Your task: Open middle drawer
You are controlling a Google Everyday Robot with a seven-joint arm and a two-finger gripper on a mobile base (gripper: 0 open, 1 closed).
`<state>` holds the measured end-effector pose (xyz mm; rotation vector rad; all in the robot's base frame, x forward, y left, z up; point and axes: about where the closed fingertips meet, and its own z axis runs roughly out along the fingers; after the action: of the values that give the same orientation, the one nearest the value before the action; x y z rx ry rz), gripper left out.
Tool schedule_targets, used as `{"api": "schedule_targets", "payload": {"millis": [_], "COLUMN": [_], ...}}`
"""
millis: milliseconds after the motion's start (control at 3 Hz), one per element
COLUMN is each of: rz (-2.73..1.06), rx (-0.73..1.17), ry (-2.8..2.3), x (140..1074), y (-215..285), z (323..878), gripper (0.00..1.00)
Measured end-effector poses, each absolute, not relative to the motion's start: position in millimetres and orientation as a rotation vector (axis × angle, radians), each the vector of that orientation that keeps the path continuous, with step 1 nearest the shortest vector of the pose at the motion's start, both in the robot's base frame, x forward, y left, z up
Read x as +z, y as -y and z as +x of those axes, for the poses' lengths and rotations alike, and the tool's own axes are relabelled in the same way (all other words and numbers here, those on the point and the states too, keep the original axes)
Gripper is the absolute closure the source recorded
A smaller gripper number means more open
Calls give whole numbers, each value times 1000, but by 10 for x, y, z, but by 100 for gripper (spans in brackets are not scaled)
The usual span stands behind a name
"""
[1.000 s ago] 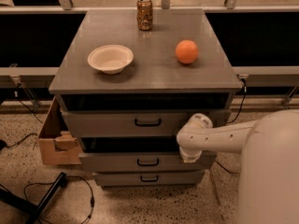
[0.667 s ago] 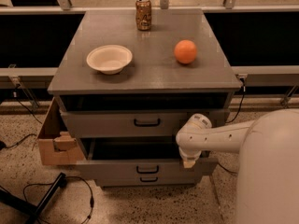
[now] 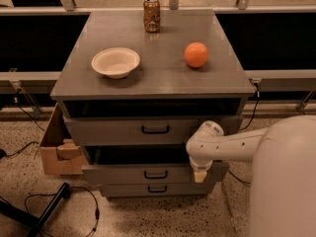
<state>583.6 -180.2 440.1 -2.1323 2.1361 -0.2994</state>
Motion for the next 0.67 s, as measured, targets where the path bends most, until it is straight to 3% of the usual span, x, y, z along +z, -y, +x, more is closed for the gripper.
{"api": "schedule_targets", "payload": {"millis": [333,667], "rz": [-2134,-2134], "rx": [-298,-298], "ry": [-2137,-2137], "x": [4390,4389], "y": [1804,1804], "z": [5829,5828], "gripper": [0,0]}}
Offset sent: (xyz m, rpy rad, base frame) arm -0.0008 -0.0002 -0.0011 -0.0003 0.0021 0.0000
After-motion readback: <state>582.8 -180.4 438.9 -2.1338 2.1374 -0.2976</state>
